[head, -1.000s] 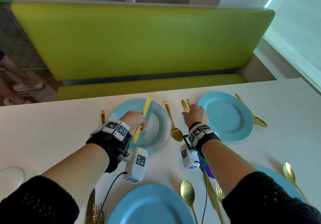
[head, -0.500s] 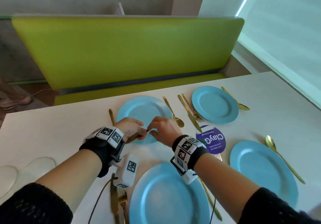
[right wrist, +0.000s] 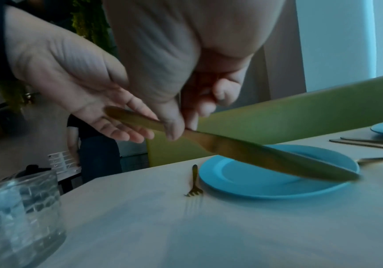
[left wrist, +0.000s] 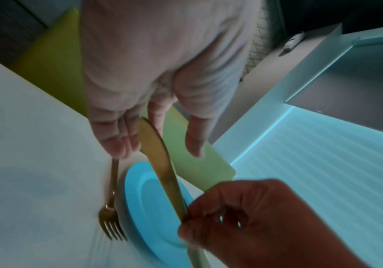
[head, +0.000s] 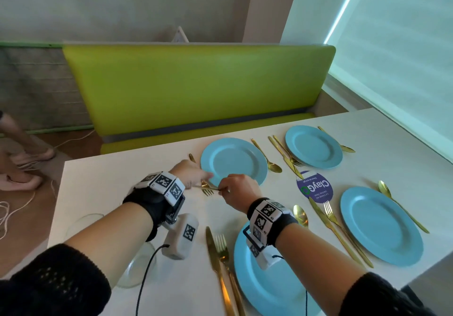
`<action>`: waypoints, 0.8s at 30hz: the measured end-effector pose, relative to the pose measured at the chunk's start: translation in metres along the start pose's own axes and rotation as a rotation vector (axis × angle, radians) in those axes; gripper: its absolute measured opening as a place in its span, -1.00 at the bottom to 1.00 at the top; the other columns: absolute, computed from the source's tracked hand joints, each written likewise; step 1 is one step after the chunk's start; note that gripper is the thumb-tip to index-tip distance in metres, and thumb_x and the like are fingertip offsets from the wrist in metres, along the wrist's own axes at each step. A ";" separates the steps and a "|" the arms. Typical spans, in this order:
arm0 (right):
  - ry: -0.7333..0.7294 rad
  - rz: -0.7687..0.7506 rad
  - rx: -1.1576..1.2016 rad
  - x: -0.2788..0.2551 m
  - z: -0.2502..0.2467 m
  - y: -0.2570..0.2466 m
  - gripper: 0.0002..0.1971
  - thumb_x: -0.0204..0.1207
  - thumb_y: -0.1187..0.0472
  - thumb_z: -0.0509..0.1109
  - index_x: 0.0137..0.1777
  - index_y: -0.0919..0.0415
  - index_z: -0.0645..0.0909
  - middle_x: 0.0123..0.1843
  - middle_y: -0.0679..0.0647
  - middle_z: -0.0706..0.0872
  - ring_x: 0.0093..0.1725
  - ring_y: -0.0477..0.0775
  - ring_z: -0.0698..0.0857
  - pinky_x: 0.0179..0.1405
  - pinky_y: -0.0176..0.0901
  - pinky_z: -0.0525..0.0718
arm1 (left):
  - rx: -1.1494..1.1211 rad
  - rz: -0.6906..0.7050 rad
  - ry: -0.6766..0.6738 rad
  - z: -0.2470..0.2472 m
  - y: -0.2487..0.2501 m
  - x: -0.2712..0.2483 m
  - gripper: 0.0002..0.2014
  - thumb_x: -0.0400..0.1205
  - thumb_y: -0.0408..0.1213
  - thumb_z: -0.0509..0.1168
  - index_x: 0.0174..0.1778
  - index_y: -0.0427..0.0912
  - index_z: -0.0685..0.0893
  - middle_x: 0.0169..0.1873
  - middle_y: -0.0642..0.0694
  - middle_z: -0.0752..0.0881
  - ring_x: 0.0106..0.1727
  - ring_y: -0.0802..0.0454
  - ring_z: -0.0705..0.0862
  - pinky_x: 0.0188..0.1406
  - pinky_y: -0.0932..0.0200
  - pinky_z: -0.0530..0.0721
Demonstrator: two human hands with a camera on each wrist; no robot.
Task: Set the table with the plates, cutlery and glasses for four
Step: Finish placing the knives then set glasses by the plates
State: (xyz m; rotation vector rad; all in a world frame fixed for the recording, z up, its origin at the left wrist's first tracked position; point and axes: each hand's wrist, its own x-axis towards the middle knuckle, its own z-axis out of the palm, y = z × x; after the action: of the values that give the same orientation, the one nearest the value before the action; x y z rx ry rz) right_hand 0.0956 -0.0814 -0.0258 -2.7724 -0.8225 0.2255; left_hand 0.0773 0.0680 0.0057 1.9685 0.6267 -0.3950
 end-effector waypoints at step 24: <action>-0.278 0.510 0.141 0.101 0.068 -0.056 -0.72 0.55 0.26 0.21 0.17 0.34 0.61 0.20 0.20 0.70 0.17 0.20 0.70 -0.16 -0.12 0.53 | -0.486 -0.112 0.240 -0.059 -0.044 0.055 -0.91 0.60 -0.41 0.28 -0.16 -0.14 0.58 -0.35 -0.06 0.60 -0.40 0.09 0.57 -0.41 0.27 0.57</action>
State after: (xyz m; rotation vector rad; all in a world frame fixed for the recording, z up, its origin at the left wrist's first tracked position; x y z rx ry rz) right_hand 0.1359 0.0318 -0.0834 -2.7967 -0.1220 0.7395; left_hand 0.0968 0.1514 -0.0274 1.5272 0.8957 -0.0594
